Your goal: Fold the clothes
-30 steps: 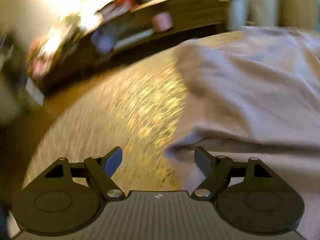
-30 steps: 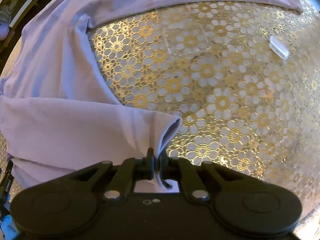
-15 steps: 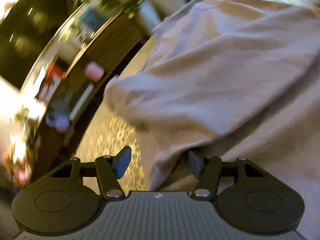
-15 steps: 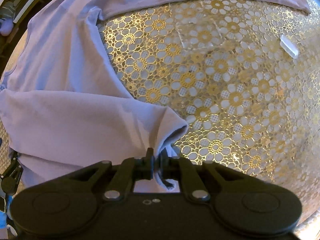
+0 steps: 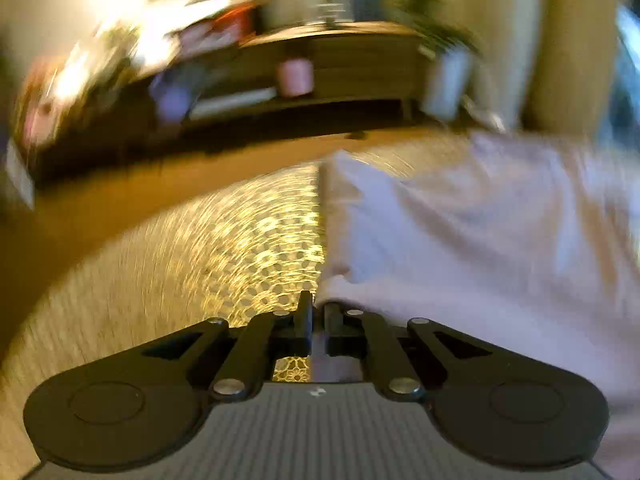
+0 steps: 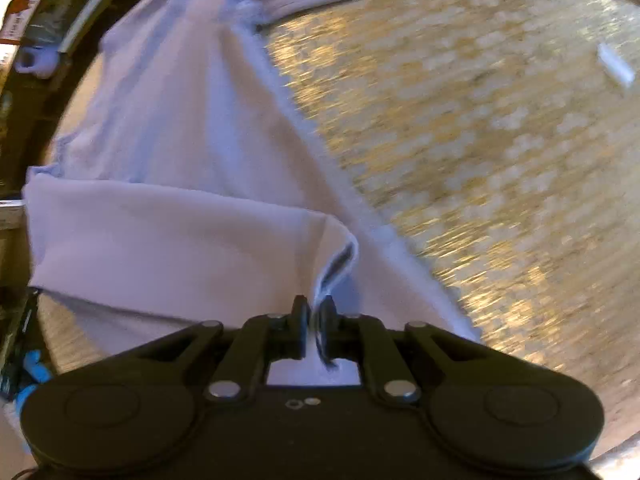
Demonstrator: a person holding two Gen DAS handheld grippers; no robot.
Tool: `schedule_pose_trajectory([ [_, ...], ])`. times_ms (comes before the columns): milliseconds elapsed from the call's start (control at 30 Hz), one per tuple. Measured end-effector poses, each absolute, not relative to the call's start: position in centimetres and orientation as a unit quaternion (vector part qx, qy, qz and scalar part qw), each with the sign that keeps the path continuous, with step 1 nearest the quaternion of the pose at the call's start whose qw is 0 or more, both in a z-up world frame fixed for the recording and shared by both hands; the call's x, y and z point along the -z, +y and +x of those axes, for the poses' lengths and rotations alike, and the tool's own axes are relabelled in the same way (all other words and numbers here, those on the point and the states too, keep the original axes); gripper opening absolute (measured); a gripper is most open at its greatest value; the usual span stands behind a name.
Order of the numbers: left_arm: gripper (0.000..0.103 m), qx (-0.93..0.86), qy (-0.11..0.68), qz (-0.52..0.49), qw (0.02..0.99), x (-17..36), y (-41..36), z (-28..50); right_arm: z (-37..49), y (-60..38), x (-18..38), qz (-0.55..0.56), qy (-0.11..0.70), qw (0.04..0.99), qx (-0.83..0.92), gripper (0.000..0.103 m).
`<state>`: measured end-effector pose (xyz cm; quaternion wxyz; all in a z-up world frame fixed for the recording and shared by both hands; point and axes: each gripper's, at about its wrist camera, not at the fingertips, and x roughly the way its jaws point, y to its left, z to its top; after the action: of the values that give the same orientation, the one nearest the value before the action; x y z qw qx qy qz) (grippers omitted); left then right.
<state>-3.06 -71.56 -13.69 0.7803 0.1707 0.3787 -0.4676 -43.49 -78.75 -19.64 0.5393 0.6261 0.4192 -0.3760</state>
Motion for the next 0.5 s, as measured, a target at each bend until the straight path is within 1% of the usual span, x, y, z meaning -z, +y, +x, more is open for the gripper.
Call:
schedule_pose_trajectory([
  [100, 0.004, 0.441, 0.468, 0.070, 0.763, 14.8, -70.2, 1.6, -41.2, -78.0, 19.6, 0.650, 0.401, 0.544, 0.348, 0.103],
  [233, 0.004, 0.413, 0.546, -0.002, 0.729, 17.8, -68.8, 6.1, -39.0, -76.7, 20.9, 0.670, 0.378, 0.548, 0.330, 0.103],
  [333, 0.004, 0.402, 0.603, -0.061, 0.687, 20.3, -67.9, 8.7, -37.9, -76.8, 22.5, 0.669, 0.373, 0.553, 0.328, 0.103],
  [400, 0.005, 0.394, 0.619, -0.073, 0.676, 21.4, -67.7, 9.5, -37.9, -77.4, 23.6, 0.655, 0.391, 0.552, 0.338, 0.103],
  [500, 0.005, 0.403, 0.609, -0.047, 0.681, 21.5, -68.1, 9.1, -38.9, -77.8, 24.3, 0.638, 0.413, 0.539, 0.363, 0.103],
])
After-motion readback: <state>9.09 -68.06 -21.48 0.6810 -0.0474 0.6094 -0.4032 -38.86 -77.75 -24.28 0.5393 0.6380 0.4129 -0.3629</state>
